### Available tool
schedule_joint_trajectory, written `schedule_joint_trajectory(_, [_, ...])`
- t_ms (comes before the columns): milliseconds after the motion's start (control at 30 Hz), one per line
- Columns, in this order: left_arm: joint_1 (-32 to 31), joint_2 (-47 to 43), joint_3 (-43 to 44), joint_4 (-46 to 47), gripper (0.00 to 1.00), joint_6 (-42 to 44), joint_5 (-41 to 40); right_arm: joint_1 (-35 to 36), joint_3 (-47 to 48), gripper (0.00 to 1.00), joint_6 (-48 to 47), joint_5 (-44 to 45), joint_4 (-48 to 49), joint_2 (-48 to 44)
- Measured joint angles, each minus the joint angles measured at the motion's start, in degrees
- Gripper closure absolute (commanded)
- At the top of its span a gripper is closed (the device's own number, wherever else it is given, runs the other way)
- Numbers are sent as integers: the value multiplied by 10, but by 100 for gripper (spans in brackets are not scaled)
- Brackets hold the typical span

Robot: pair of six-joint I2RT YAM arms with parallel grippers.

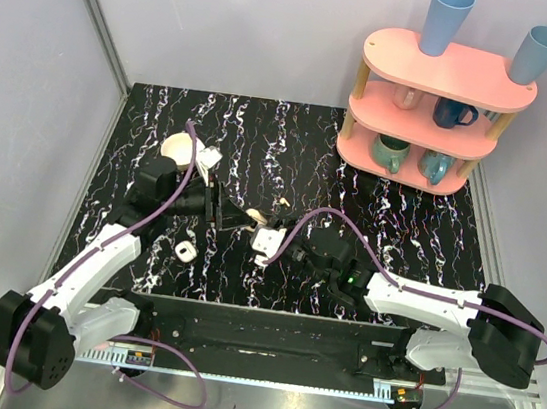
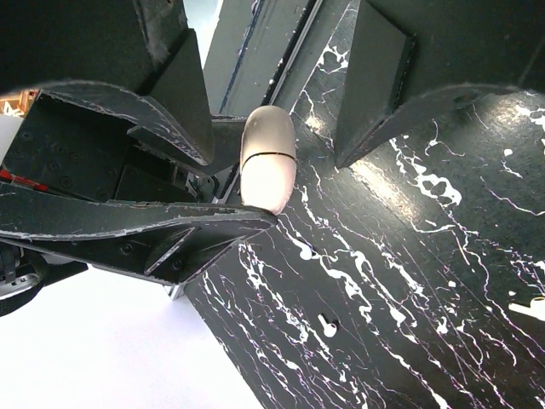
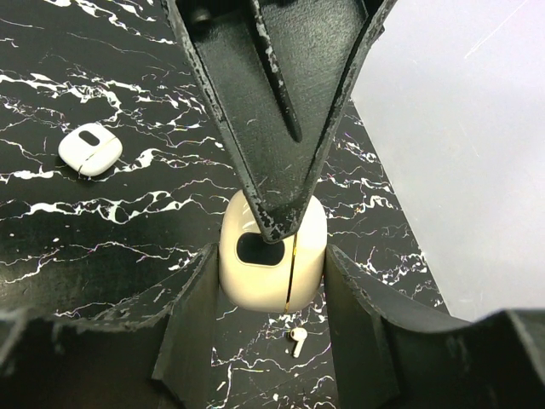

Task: Insert the wireless bluetooth earbuds into the charging case
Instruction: Pass from the right arm to the left

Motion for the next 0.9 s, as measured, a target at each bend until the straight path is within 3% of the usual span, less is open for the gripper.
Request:
schedule_joint_trajectory(167, [-4,0,0,-4,39,4,3,0,0,69,0,0,2,0])
schedule_joint_trajectory(400, [-7,0,0,-6,53,9,5,0,0,69,0,3,2,0])
schedule_joint_trajectory(633, [-12,0,0,-6,53,13,5,0,0,69,0,3,2,1])
schedule_joint_trajectory(900, [-18,9,0,-7,60,13,5,0,0,69,0,3,2,1])
